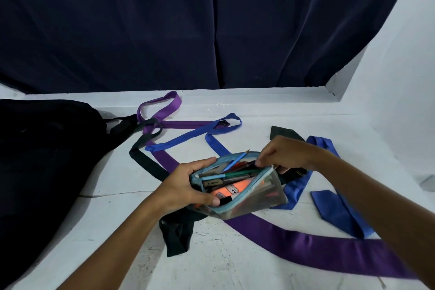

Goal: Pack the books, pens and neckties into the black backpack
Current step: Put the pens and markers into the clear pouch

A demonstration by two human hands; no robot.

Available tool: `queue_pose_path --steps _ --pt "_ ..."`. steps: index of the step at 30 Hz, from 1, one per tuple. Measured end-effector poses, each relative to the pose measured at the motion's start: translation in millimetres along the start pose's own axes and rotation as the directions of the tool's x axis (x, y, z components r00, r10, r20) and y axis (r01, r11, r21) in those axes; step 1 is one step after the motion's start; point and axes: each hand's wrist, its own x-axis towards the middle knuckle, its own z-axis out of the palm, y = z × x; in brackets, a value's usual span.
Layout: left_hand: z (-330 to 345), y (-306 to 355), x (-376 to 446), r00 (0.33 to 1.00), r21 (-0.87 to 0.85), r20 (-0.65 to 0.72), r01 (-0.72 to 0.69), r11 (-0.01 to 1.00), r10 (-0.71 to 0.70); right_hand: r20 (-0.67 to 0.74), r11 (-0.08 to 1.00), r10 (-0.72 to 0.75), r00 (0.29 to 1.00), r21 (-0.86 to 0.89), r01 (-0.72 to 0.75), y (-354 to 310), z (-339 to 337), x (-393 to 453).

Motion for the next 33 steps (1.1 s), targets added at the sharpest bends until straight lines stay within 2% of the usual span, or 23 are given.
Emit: queue_pose_path --steps 3,6,12,17,21,27,33 --pt "2.9 1.5 -5.5 0.999 0.031 -0.034 -0.017 0.999 0.019 -0.106 0.977 0.013 0.994 0.212 0.01 7.8 7.9 -14.6" --pt "7.1 4.9 -12.3 0.997 0.053 -0.059 -0.044 0.998 0.047 -0.148 0.948 0.037 0.988 0.318 0.013 7.3 14.6 -27.9" --pt "15.1 12.5 -32.4 0.987 0.121 -0.136 -0.071 0.99 0.087 -0.167 0.946 0.047 0.985 0.324 0.01 -3.7 19.8 -47.8" --pt "25.4 32.8 -52.5 0.961 0.056 -0.256 -0.094 0.994 0.105 -0.192 0.935 0.014 0.981 0.351 0.056 -19.6 15.4 -64.7" --pt "24.5 38.8 -77.8 0.967 0.032 -0.248 -0.05 0.998 0.056 -0.153 0.92 -0.02 0.988 0.384 0.078 -24.4 24.7 -79.7" --pt "11.8 7.2 -121.6 0.958 -0.114 -0.245 0.125 0.986 -0.15 -0.039 0.904 -0.08 0.996 0.418 0.089 -22.3 77.2 -104.0" --pt "-6.2 -19.8 -164.1 0.984 -0.014 -0.141 0.11 0.994 -0.111 -0.025 0.87 -0.094 0.995 0.483 0.094 -24.8 136.2 -117.3"
